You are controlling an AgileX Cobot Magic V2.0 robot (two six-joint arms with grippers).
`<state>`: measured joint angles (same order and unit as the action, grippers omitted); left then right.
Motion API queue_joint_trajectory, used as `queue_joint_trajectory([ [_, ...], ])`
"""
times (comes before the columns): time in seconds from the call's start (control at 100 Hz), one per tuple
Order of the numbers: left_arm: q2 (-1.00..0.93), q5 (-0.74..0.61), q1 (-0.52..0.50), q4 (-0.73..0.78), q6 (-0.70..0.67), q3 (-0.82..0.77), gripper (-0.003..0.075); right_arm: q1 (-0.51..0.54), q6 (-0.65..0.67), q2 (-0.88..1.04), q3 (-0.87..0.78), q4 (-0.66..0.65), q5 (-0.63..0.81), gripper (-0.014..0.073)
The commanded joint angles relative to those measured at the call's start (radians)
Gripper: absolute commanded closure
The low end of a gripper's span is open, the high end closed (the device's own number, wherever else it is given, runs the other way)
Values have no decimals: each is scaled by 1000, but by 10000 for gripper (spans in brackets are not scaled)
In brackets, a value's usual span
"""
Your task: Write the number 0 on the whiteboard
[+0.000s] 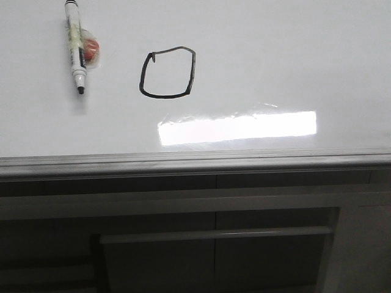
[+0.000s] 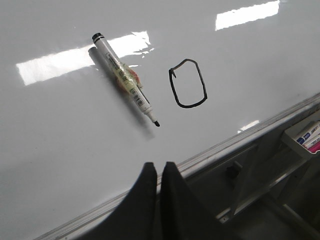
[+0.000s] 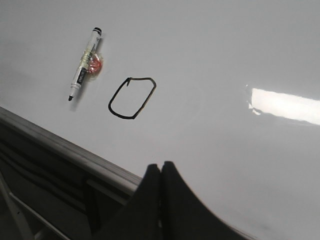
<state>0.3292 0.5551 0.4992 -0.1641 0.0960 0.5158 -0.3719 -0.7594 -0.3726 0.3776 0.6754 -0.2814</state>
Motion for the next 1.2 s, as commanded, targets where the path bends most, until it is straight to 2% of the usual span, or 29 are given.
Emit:
queue_joint_trajectory([
  [0.0,7,-72,-3,-5,-6,24,740,7,-8,-3,26,17,60,662],
  [0.09,7,-77,-3,5,-3,21,740,7,-8,-3,26,17,60,662],
  [0.2,7,-155,-7,158,-1,-29,740,7,-8,-3,26,17,60,662],
  [0.3,-19,-414,-52,300,-1,-148,740,7,-8,-3,26,17,59,662],
  [0.37,-60,-610,-102,333,-1,-252,740,7,-8,-3,26,17,59,662],
  [0.46,-143,-711,-154,318,-1,-365,740,7,-8,-3,26,17,59,662],
  [0.57,-260,-668,-229,240,-9,-457,740,7,-8,-3,26,17,59,662],
  [0.68,-337,-555,-319,154,-10,-513,740,7,-8,-3,26,17,59,662],
  [0.84,-362,-390,-431,140,-10,-553,740,7,-8,-3,26,17,59,662],
  [0.98,-362,-274,-448,140,-10,-551,740,7,-8,-3,26,17,59,662],
  [1.19,-362,-276,-448,140,-10,-551,740,7,-8,-3,26,17,59,662],
])
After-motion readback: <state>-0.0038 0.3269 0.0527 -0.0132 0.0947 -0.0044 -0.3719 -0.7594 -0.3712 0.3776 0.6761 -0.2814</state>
